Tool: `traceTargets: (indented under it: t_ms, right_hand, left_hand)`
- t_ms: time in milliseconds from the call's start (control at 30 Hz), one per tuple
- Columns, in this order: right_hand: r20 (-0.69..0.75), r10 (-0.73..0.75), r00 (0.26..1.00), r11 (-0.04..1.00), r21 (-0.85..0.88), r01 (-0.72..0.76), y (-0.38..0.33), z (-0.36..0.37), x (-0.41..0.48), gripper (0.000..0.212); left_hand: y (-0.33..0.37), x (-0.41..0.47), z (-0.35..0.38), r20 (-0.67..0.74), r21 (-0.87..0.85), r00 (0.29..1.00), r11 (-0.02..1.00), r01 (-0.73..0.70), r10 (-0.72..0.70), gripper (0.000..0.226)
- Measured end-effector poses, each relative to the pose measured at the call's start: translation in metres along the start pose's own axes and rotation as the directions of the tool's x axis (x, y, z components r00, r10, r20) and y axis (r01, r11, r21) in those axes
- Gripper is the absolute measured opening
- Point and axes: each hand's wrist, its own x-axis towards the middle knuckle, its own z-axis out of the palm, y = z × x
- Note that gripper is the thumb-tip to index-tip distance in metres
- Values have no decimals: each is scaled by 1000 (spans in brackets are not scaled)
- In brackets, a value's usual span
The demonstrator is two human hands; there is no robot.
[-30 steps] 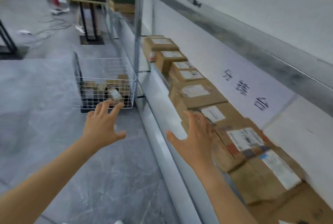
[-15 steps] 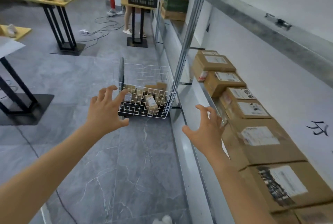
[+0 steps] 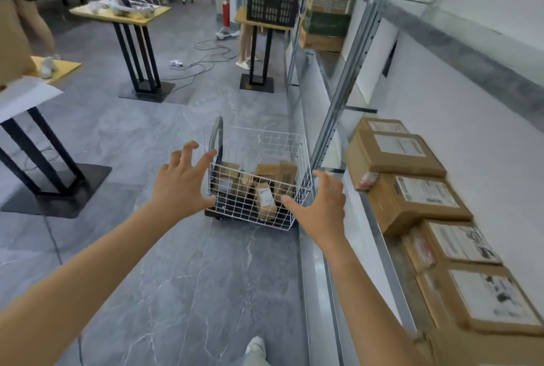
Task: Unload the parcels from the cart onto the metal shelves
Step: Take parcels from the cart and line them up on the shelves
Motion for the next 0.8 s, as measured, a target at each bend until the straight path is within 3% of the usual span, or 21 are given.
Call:
traceTargets:
  t_ms: [200, 800]
  right_hand:
    - [89, 52, 995, 990, 125, -63, -2, 11, 102, 70]
    - [256, 270, 928, 955, 48, -291, 62, 116, 281, 67]
  left_hand:
    - [29, 91, 3, 21, 4, 999, 999, 37, -38, 93]
    - [15, 287, 166, 244, -67, 970, 997, 28, -11, 91]
